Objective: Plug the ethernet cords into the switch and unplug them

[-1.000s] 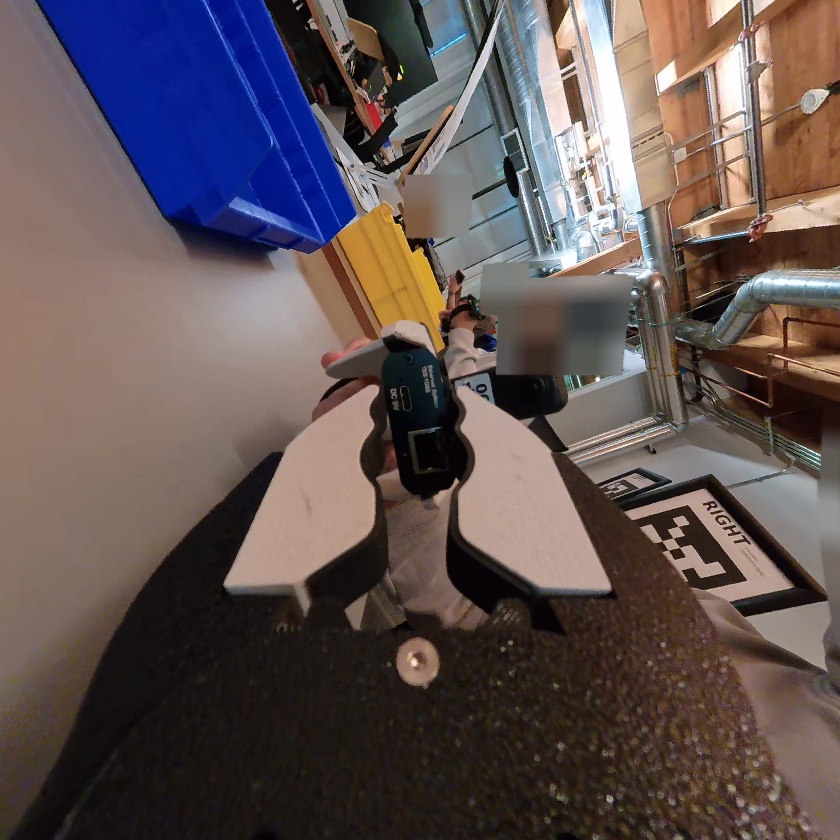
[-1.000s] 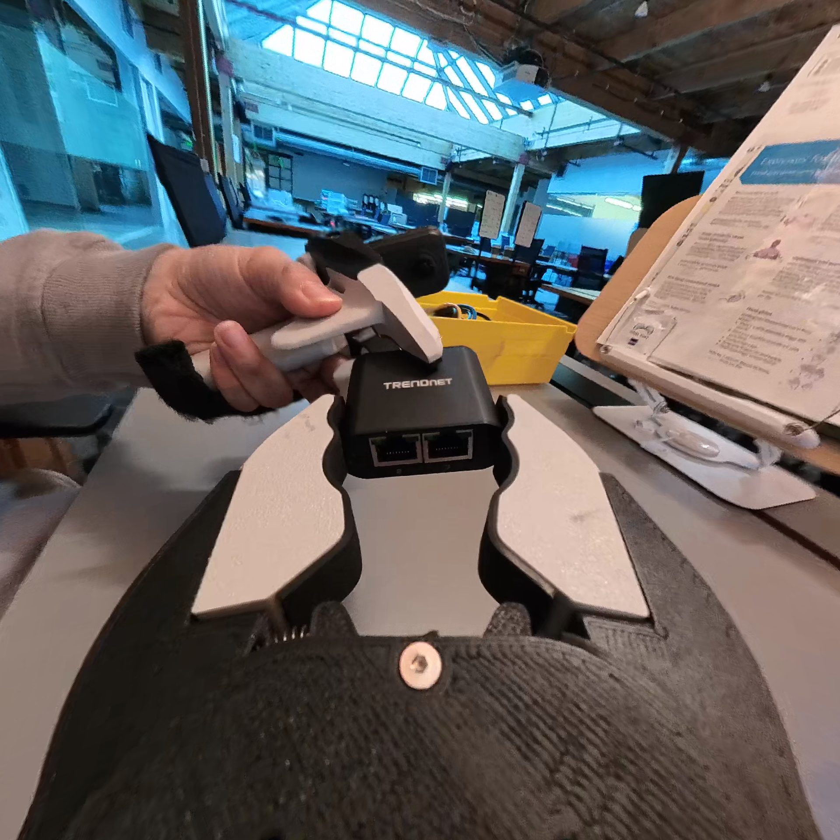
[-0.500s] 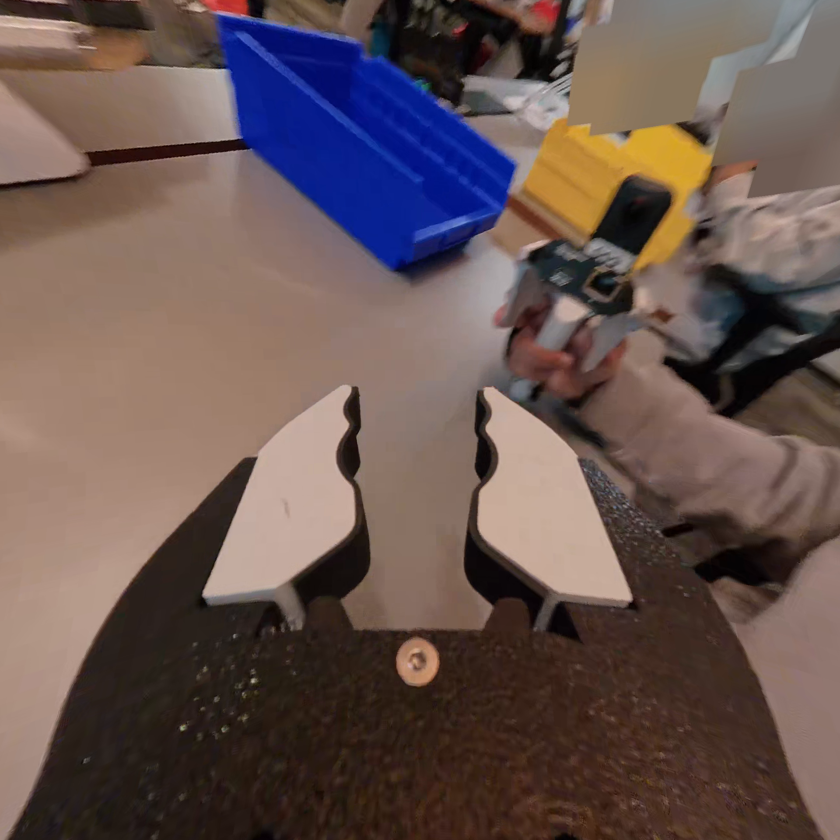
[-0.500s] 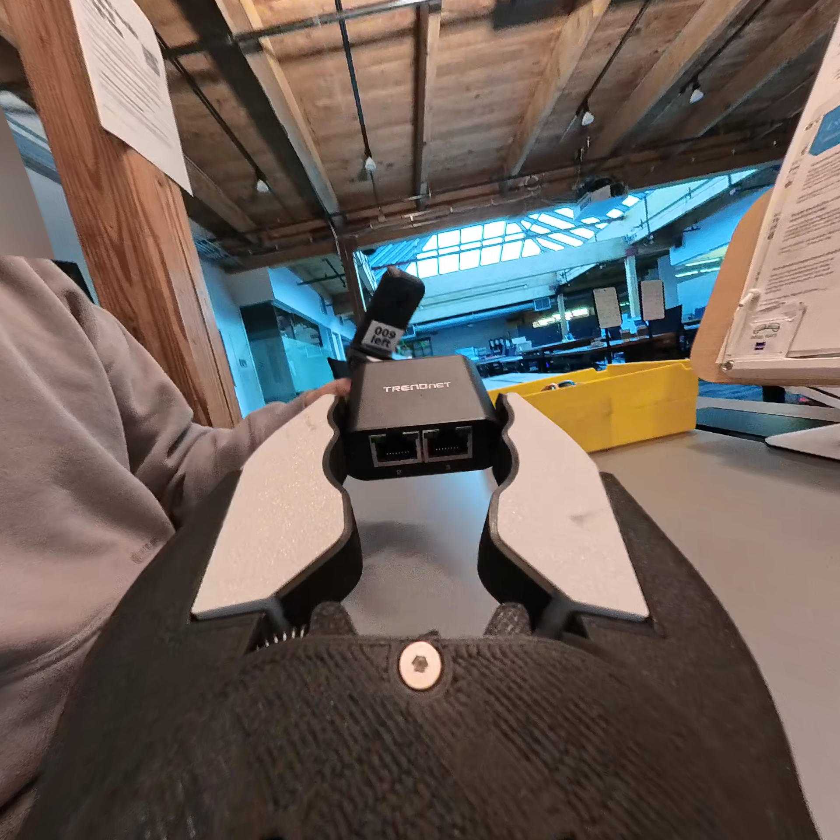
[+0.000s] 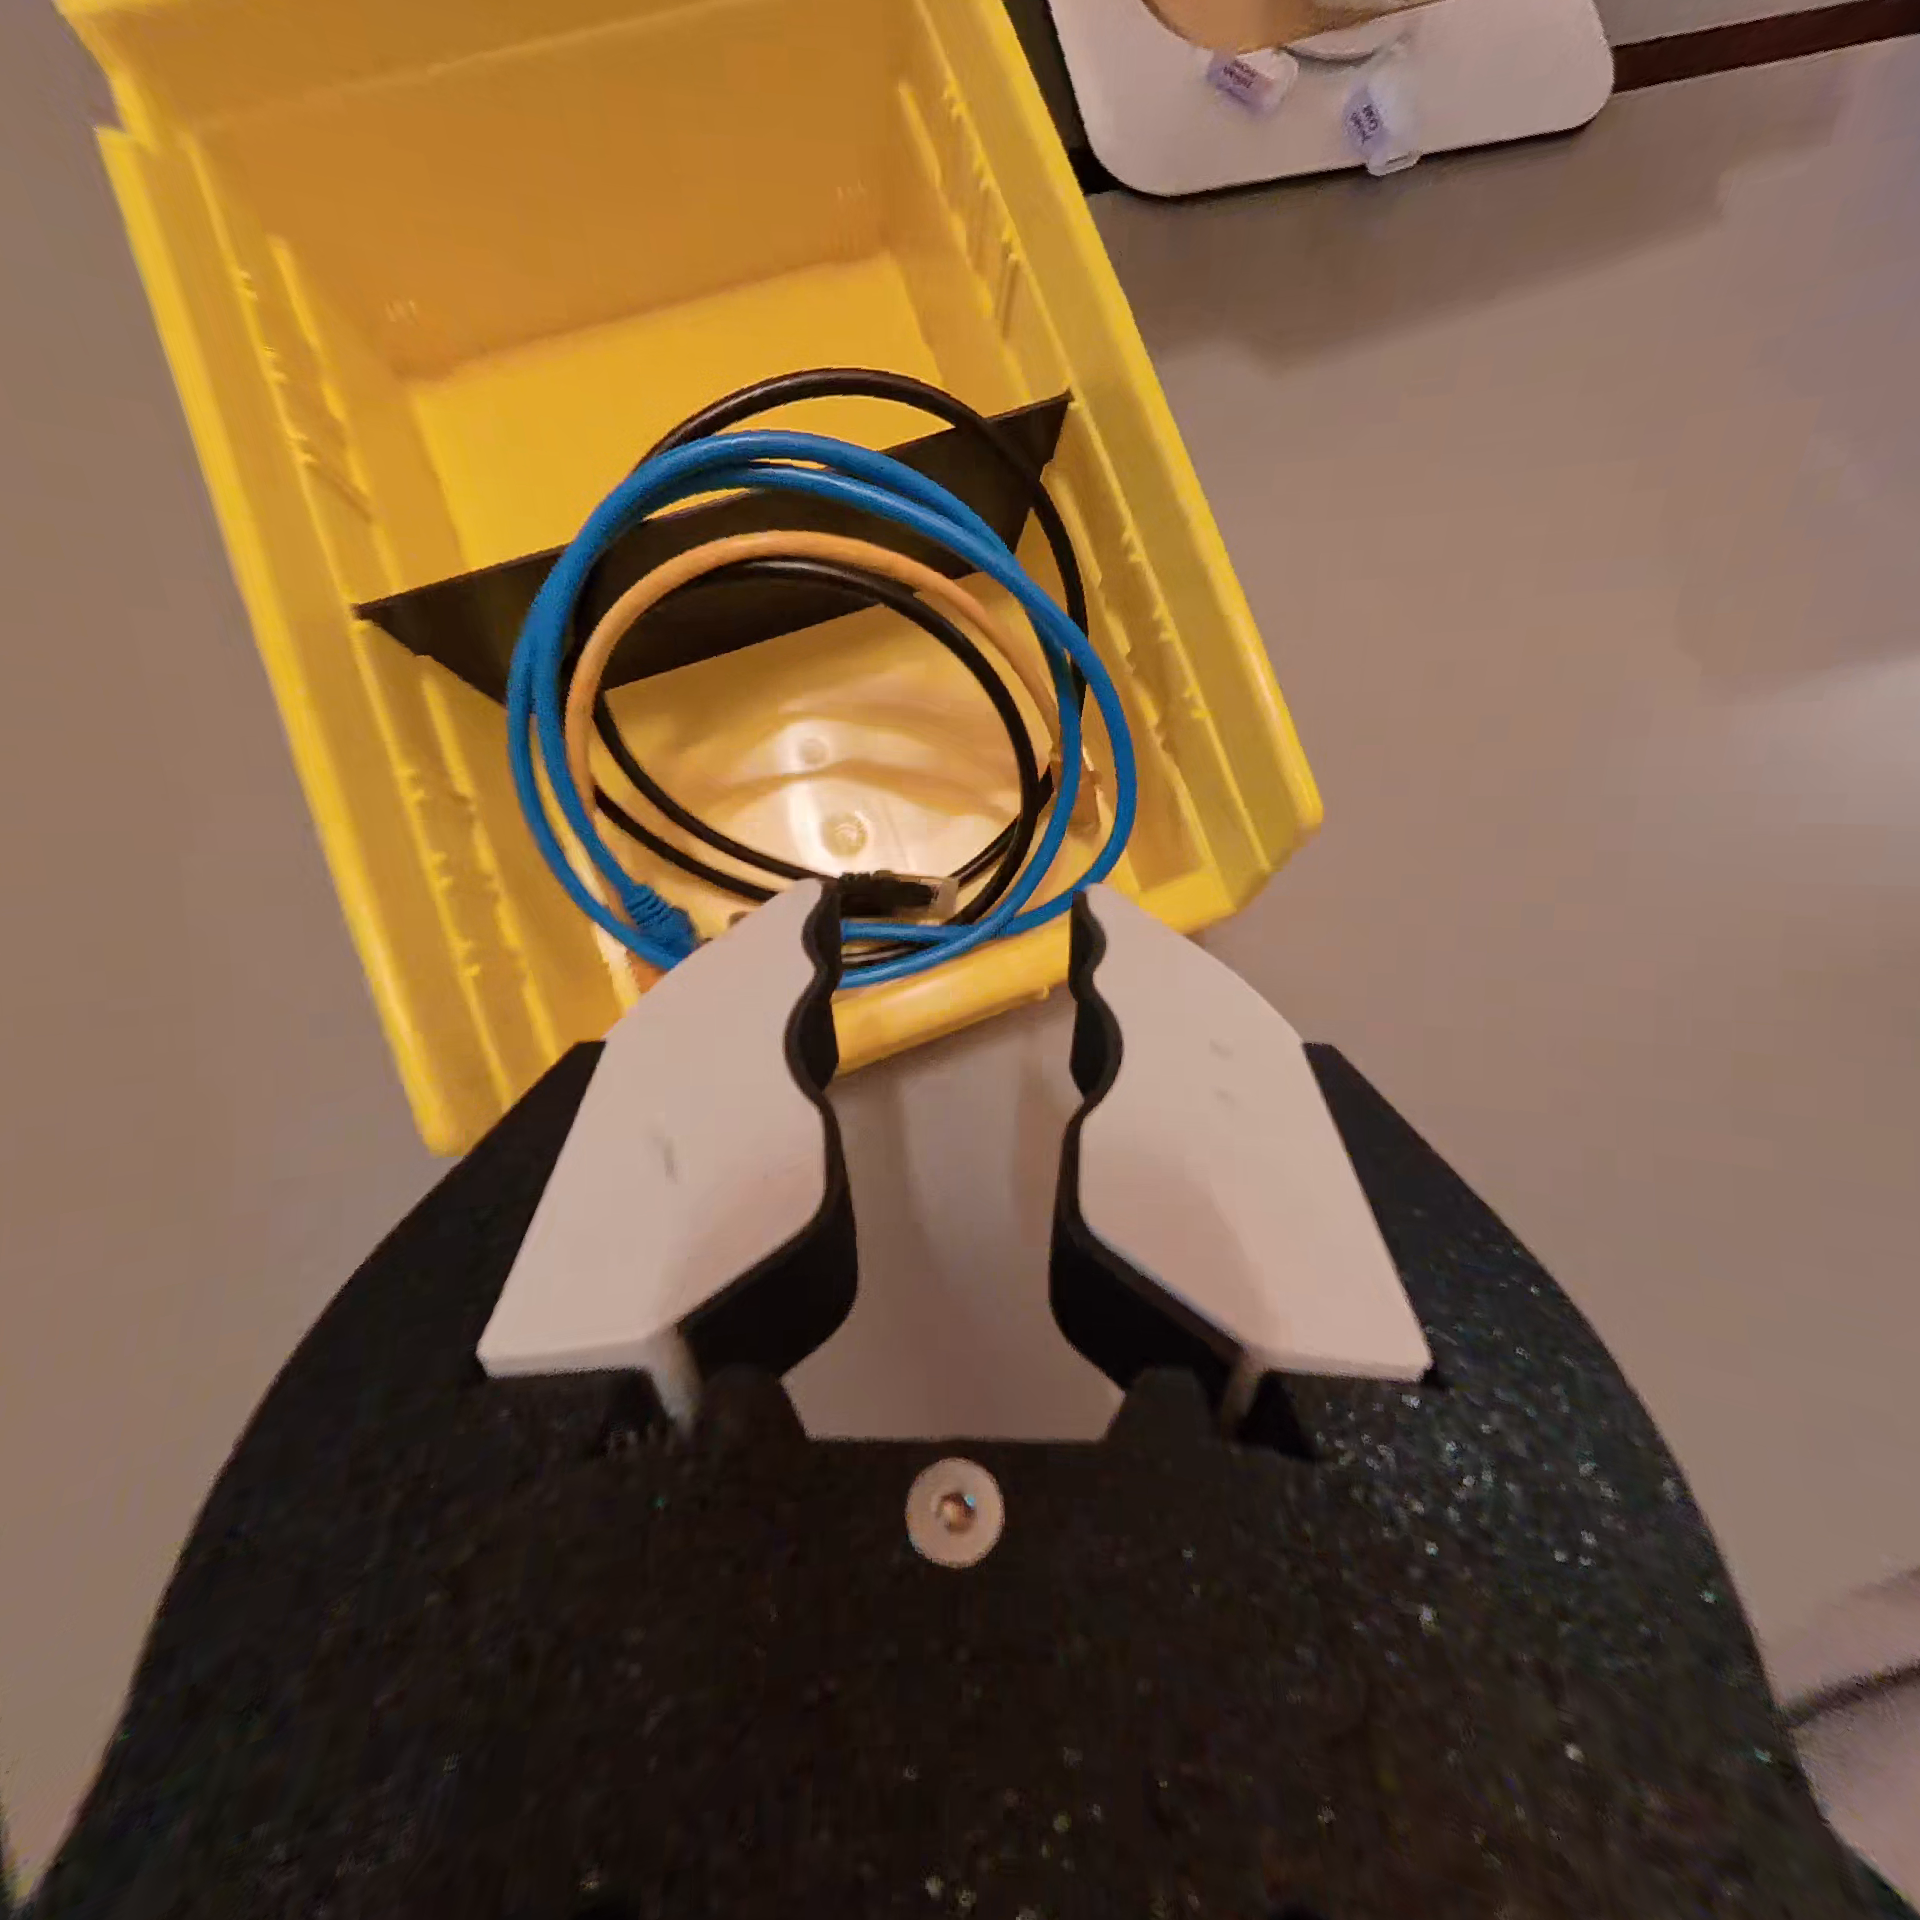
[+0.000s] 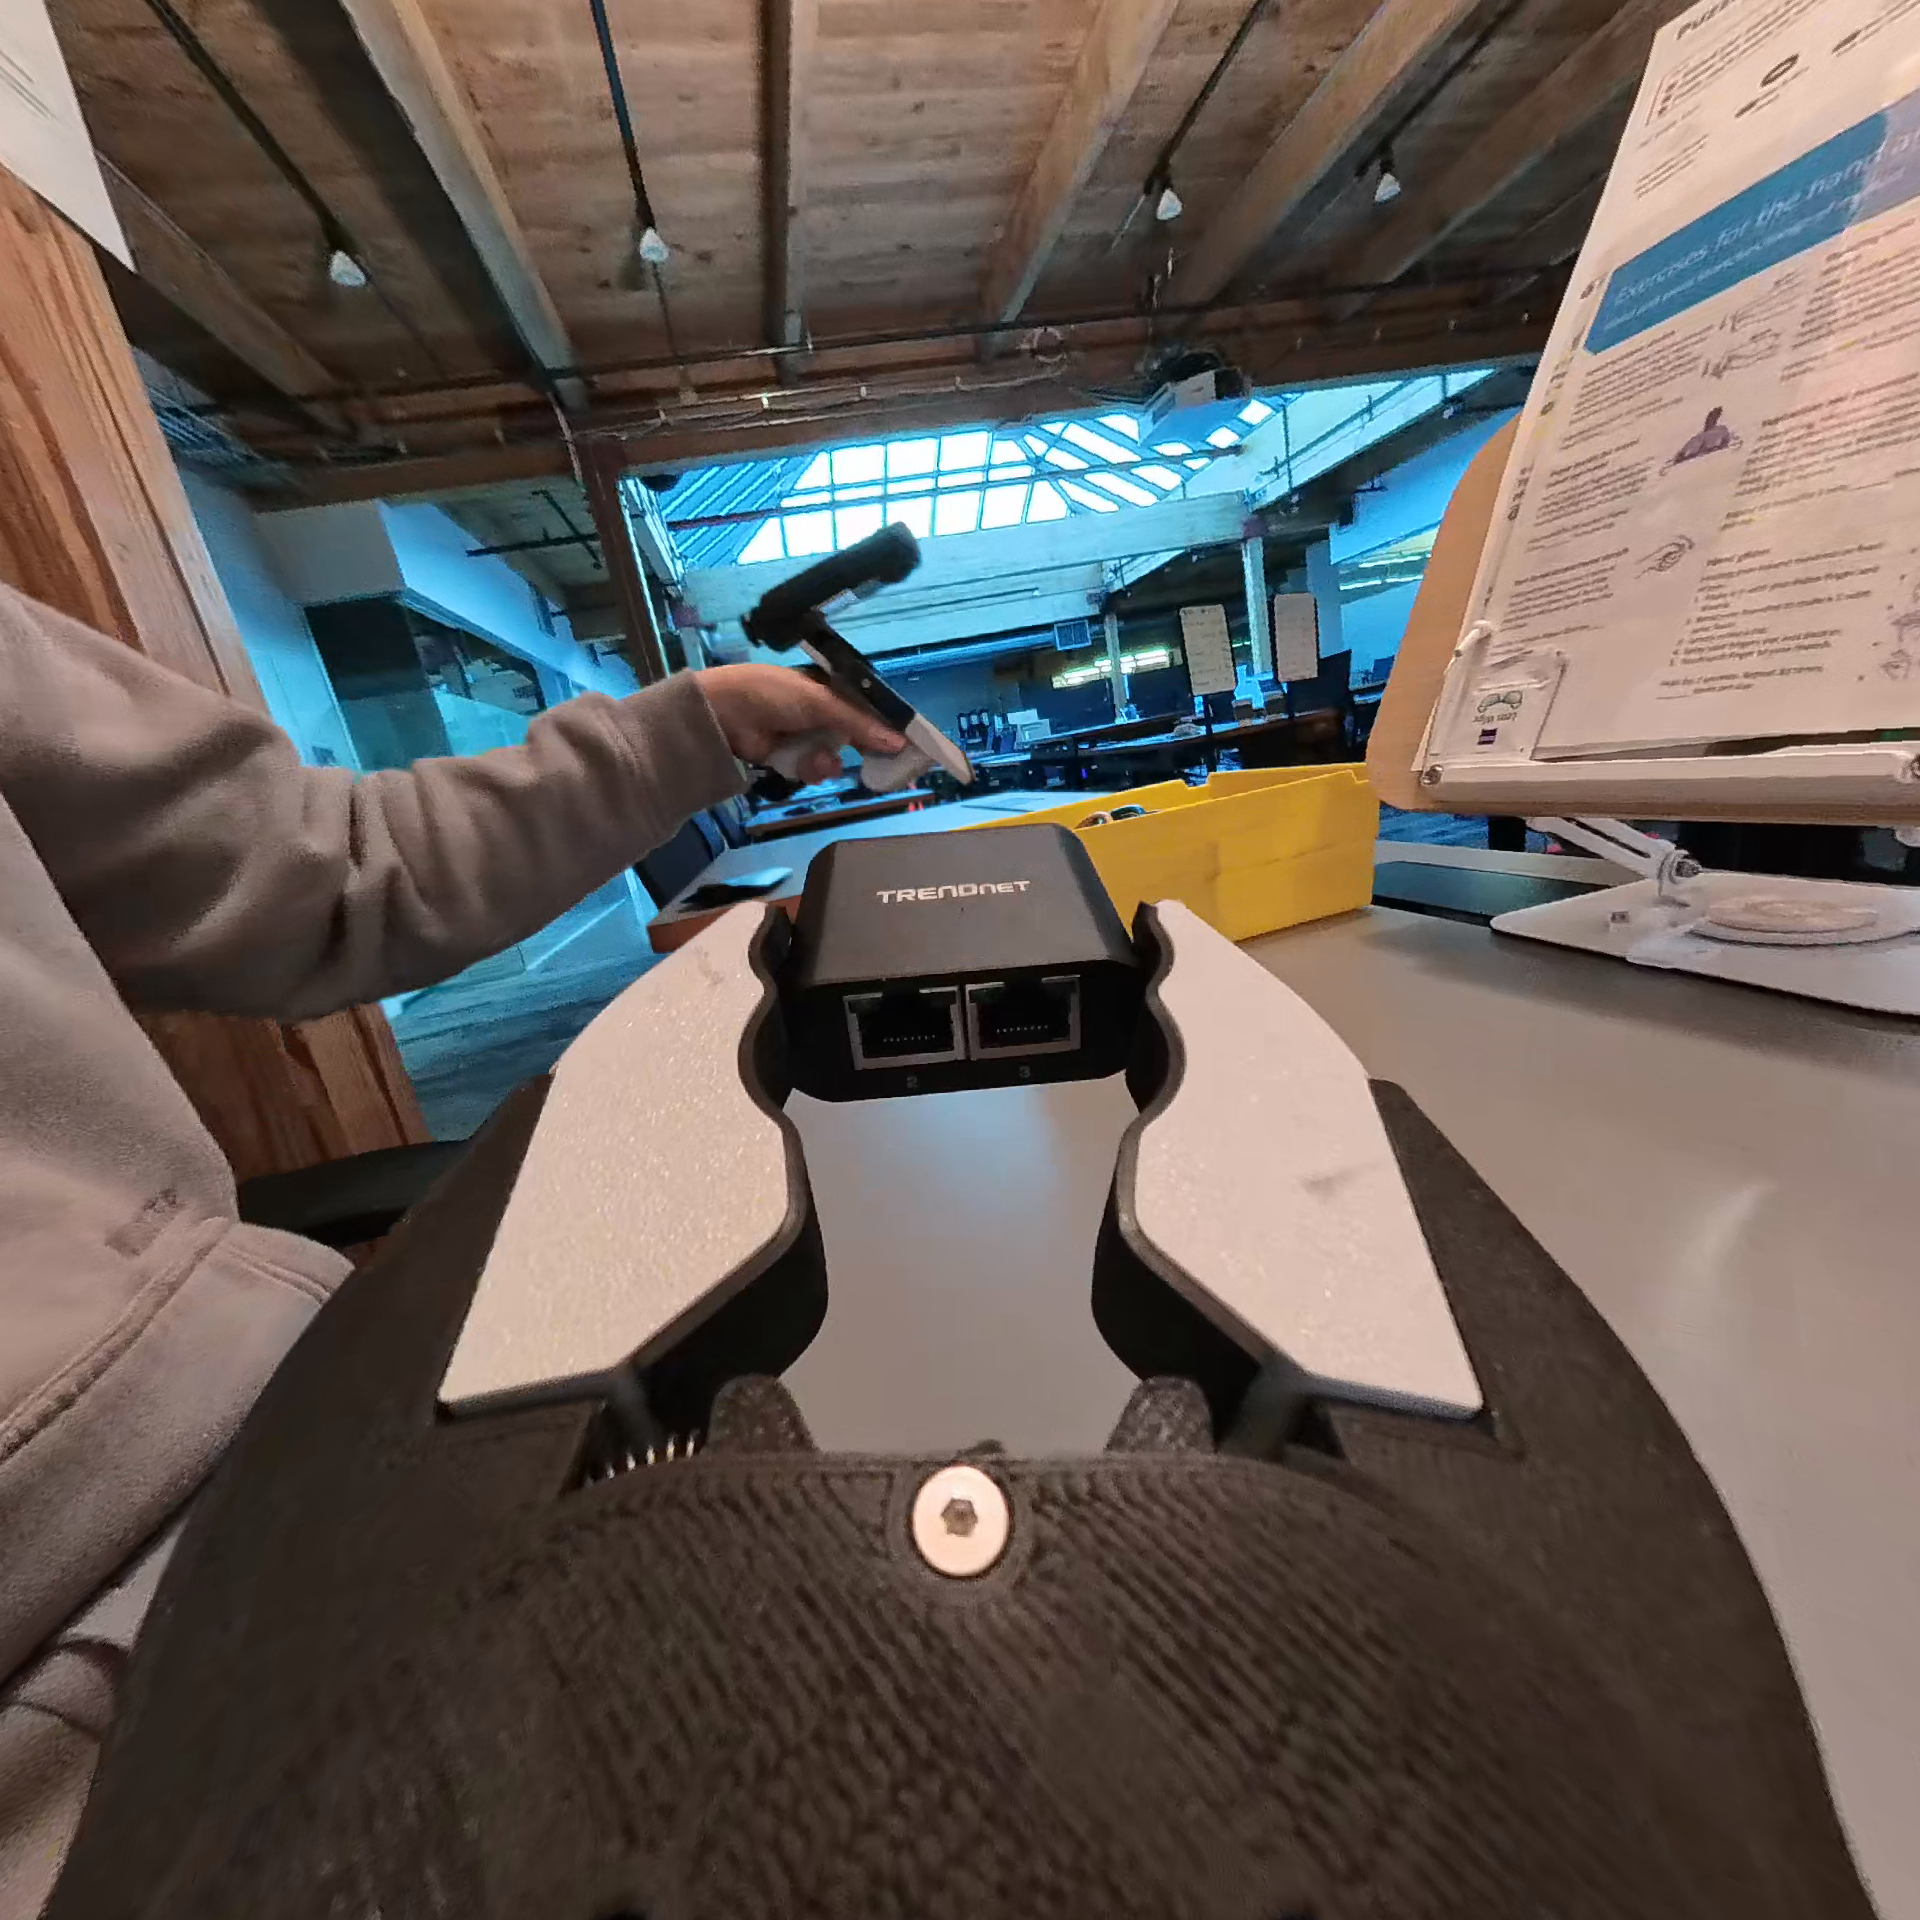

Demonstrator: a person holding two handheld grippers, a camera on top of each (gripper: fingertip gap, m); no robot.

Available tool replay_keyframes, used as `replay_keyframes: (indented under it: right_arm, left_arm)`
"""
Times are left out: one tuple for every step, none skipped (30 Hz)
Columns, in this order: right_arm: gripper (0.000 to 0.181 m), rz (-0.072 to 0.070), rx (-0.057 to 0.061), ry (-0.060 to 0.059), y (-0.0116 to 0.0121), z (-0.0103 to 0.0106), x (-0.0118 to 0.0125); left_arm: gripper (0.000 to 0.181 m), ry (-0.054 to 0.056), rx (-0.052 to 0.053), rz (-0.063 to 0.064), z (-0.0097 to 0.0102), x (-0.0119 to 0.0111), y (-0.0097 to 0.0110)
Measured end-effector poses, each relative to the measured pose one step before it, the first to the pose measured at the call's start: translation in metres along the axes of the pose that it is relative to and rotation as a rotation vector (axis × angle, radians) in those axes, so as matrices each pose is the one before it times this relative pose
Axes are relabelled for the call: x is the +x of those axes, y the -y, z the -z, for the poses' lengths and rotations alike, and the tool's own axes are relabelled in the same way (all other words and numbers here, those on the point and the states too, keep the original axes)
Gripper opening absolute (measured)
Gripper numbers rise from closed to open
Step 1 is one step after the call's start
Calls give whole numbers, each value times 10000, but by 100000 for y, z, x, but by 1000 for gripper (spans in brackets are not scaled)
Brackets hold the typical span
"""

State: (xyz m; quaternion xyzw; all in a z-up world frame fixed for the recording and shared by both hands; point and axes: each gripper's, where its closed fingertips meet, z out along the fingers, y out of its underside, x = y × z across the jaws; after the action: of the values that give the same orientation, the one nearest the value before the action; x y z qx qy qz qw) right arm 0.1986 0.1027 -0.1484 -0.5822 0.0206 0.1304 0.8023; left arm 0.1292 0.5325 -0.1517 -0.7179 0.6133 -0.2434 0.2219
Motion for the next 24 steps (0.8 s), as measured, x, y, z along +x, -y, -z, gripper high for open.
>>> replay_keyframes:
  right_arm:
    - [63, -55, 26, -20, 38, 31, 84]
    - [63, -42, 21, 35, 25, 23, 4]
    - [63, -8, 22, 18, 26, 31, -14]
    - [63, 23, 20, -12, 29, 18, -14]
    - [63, 25, 9, 8, 10, 17, -36]
    - [63, 17, -3, 22, -2, -4, -47]
    - [63, 11, -17, 2, -24, -12, -12]
    - [63, 31, -9, 28, -14, -3, -65]
    - [63, 40, -2, -6, 3, -5, -36]
    - [63, 19, -5, -17, -4, -3, 4]
    - [63, 5, 1, 41, 1, 0, -50]
    - [63, -11, -5, 33, -4, -4, -29]
    - [63, -24, -9, -16, -17, 4, 36]
    - [63, -7, 1, 18, 6, 2, -9]
    - [63, 1, -1, 27, -1, 1, -34]
    - [63, -3, -7, -7, -6, -17, 10]
    - [63, -1, -10, 14, -16, -2, -17]
    - [63, -2, -5, 23, -10, -6, -29]
    - [63, -15, 6, 12, 14, 0, 2]
    - [63, -39, 12, 21, 14, 7, 16]
    - [63, -48, 21, 18, 23, 17, 33]
    - [63, -47, 20, 9, 23, 26, 33]
    - [63, -41, 17, 36, 26, 15, 2]
    - [63, -21, 26, 30, 35, 22, -18]
  left_arm:
    - [41, -328, -180, 214, -1073, 98, 238]
    - [40, -232, -204, 235, -1231, 71, 143]
    - [39, -179, -260, 117, -1316, 70, -18]
    - [38, -130, -267, 17, -1338, 13, -69]
    - [37, 144, -194, 68, -1265, -401, -14]
    - [37, 200, -132, 124, -1175, -443, 43]
    - [37, -94, -102, 124, -1052, 16, 19]
    - [37, -201, -99, 214, -914, 104, -11]
    - [37, 18, -66, 251, -740, -208, 31]
    - [36, -71, 113, 79, -532, 26, 198]
    - [33, -246, 164, 0, -397, 348, 185]
    - [28, -189, 43, 121, -273, 251, -13]
    - [27, -84, -90, 113, -159, 125, -190]
    - [27, -3, -166, -13, -36, 39, -303]
    - [30, 112, -114, -91, 102, -113, -217]
    - [34, 190, 3, -63, 322, -217, -41]
    - [35, 195, 84, 1, 559, -196, 114]
    - [35, 109, 272, 43, 739, 9, 446]
    - [35, -75, 430, 47, 791, 414, 716]
    - [34, -146, 375, 9, 686, 669, 721]
    - [33, -96, 159, -99, 480, 708, 515]
    - [32, -50, -27, -197, 298, 698, 318]
    - [31, -26, -5, -187, 150, 659, 402]
    - [29, 12, 48, -79, 1, 496, 498]
